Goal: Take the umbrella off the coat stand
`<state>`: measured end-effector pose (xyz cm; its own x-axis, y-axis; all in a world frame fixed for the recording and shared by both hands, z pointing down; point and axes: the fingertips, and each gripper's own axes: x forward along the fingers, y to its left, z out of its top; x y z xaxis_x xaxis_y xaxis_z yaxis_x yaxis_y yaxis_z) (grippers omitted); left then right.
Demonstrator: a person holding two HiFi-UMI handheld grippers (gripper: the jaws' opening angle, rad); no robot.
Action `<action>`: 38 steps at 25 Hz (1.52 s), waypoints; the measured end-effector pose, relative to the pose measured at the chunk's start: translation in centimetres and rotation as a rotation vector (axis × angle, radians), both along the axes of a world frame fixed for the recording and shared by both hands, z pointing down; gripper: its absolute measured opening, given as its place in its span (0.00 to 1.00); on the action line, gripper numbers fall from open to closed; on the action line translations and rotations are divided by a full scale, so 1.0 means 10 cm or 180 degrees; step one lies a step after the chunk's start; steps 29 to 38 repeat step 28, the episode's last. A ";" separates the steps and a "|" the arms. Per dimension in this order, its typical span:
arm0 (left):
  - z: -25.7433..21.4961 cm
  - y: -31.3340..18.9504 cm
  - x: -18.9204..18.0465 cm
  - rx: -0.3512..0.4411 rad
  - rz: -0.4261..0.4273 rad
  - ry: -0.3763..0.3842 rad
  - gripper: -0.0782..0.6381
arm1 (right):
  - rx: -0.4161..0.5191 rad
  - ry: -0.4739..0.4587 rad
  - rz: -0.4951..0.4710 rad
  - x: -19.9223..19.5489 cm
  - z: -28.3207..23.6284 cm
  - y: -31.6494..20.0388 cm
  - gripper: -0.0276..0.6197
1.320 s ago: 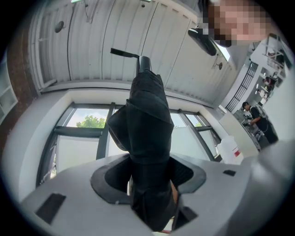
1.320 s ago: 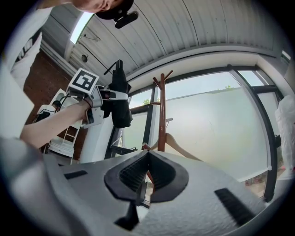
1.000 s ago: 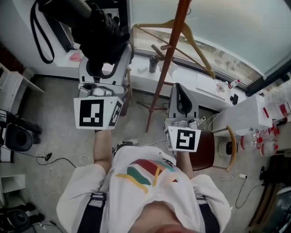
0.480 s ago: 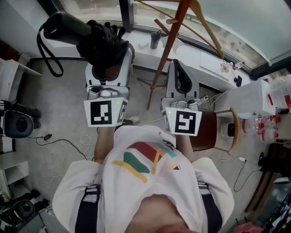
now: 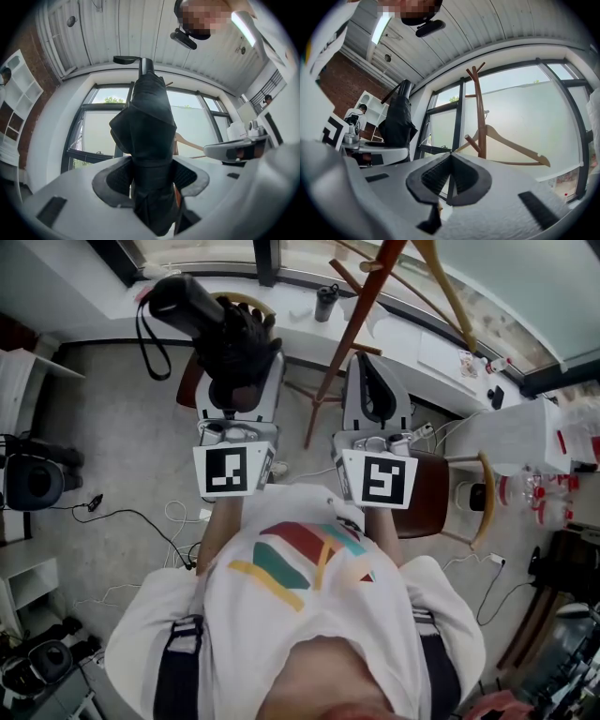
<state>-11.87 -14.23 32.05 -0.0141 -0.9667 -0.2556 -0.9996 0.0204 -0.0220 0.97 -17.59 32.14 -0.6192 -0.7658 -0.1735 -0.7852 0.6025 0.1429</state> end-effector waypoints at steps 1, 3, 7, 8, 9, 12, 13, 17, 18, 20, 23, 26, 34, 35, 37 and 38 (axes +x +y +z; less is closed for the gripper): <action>0.02 0.00 -0.01 -0.0014 0.0003 0.0018 0.43 | -0.0018 -0.0002 0.0010 0.00 0.02 -0.01 0.04; 0.05 -0.01 -0.02 -0.0026 0.0007 0.0046 0.43 | -0.0027 0.0008 0.0039 0.00 0.04 -0.02 0.04; 0.13 -0.02 -0.03 -0.0085 0.0042 -0.0012 0.43 | -0.0043 0.0075 0.0072 -0.04 0.09 -0.04 0.04; 0.13 -0.02 -0.03 -0.0091 0.0051 -0.0028 0.43 | -0.0050 0.0078 0.0074 -0.05 0.09 -0.04 0.04; 0.14 -0.02 -0.03 -0.0109 0.0062 -0.0050 0.43 | -0.0054 0.0081 0.0075 -0.06 0.10 -0.04 0.04; 0.20 -0.01 -0.02 -0.0201 0.0098 -0.0126 0.43 | -0.0076 0.0092 0.0077 -0.06 0.09 -0.03 0.04; 0.20 -0.01 -0.02 -0.0205 0.0102 -0.0122 0.43 | -0.0086 0.0092 0.0080 -0.06 0.10 -0.03 0.04; 0.13 -0.02 -0.05 -0.0101 0.0062 0.0020 0.43 | -0.0053 0.0069 0.0117 -0.03 0.10 -0.02 0.04; 0.13 -0.02 -0.05 -0.0093 0.0051 0.0034 0.43 | -0.0051 0.0068 0.0119 -0.03 0.10 -0.02 0.04; 0.14 -0.02 -0.06 -0.0100 0.0029 0.0047 0.43 | -0.0061 0.0075 0.0114 -0.02 0.11 -0.04 0.04; 0.15 -0.01 -0.06 -0.0108 0.0002 0.0038 0.43 | -0.0056 0.0072 0.0096 -0.02 0.11 -0.06 0.04; 0.14 -0.01 -0.07 -0.0102 -0.0031 0.0021 0.43 | -0.0045 0.0081 0.0067 -0.03 0.11 -0.06 0.04; 0.12 0.00 -0.09 -0.0093 -0.0059 0.0034 0.43 | -0.0045 0.0096 0.0047 -0.04 0.10 -0.07 0.04; 0.12 0.00 -0.09 -0.0093 -0.0059 0.0034 0.43 | -0.0045 0.0096 0.0047 -0.04 0.10 -0.07 0.04; 0.12 0.00 -0.09 -0.0093 -0.0059 0.0034 0.43 | -0.0045 0.0096 0.0047 -0.04 0.10 -0.07 0.04; 0.12 0.00 -0.09 -0.0093 -0.0059 0.0034 0.43 | -0.0045 0.0096 0.0047 -0.04 0.10 -0.07 0.04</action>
